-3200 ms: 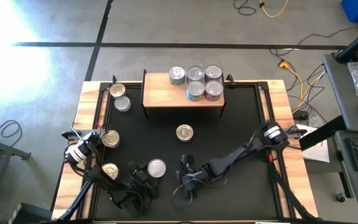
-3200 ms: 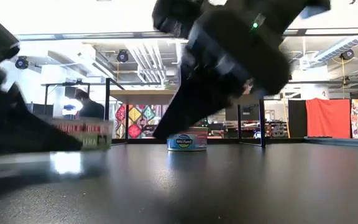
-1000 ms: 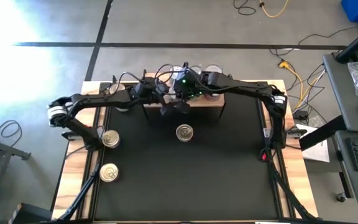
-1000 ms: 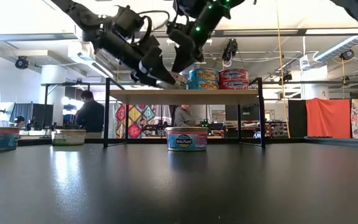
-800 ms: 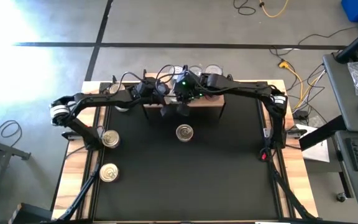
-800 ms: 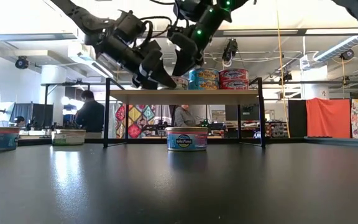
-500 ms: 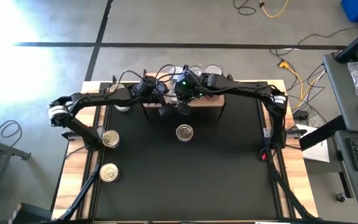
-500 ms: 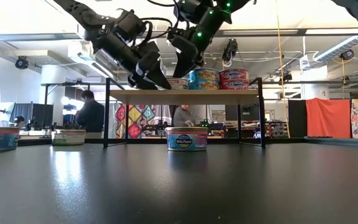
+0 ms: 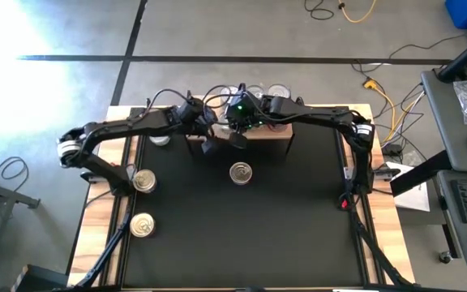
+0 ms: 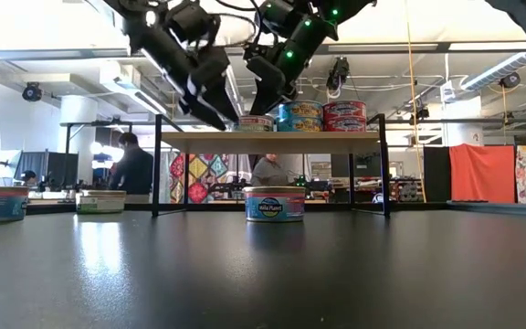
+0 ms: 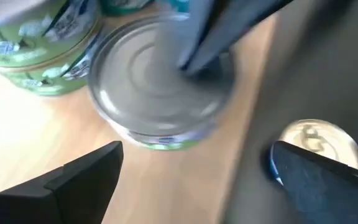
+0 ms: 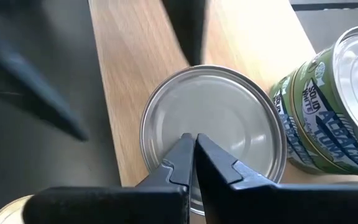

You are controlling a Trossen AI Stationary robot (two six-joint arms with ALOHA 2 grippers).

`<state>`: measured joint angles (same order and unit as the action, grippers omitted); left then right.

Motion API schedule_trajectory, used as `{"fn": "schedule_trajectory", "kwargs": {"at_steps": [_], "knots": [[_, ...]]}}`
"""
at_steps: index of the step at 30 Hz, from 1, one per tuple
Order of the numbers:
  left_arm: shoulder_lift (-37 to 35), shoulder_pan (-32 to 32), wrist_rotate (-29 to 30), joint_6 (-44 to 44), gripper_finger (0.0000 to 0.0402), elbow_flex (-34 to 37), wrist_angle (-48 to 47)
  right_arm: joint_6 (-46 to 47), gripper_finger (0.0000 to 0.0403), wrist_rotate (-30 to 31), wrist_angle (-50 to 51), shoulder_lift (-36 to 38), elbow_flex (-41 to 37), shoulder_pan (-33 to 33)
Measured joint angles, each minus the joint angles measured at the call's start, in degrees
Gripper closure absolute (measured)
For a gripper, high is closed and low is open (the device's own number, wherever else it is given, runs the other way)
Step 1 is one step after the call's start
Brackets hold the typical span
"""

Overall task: Stack canned seafood by type on shelf
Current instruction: Put the green white tuna can on the shelf

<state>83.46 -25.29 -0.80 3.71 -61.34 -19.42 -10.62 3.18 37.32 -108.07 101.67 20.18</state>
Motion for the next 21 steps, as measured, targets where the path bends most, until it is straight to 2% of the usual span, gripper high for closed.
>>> {"fn": "schedule_trajectory", "kwargs": {"at_steps": [3,10,15,21], "knots": [[-2.2,2.7,2.1,-1.4,0.0006,0.1,-0.4,0.5,0.039,0.0,0.0,0.0,0.0,0.0],[-7.5,15.1,15.8,-4.6,0.0006,1.0,-4.6,1.3,0.039,0.0,0.4,0.0,0.0,0.0],[-11.9,23.5,18.8,-6.6,0.0006,4.2,-6.3,1.6,0.039,-0.2,1.4,0.0,0.0,0.0],[-17.4,28.7,25.9,-16.2,0.0006,9.4,-11.5,2.1,0.039,-0.1,1.5,0.0,0.1,-0.2]]}}
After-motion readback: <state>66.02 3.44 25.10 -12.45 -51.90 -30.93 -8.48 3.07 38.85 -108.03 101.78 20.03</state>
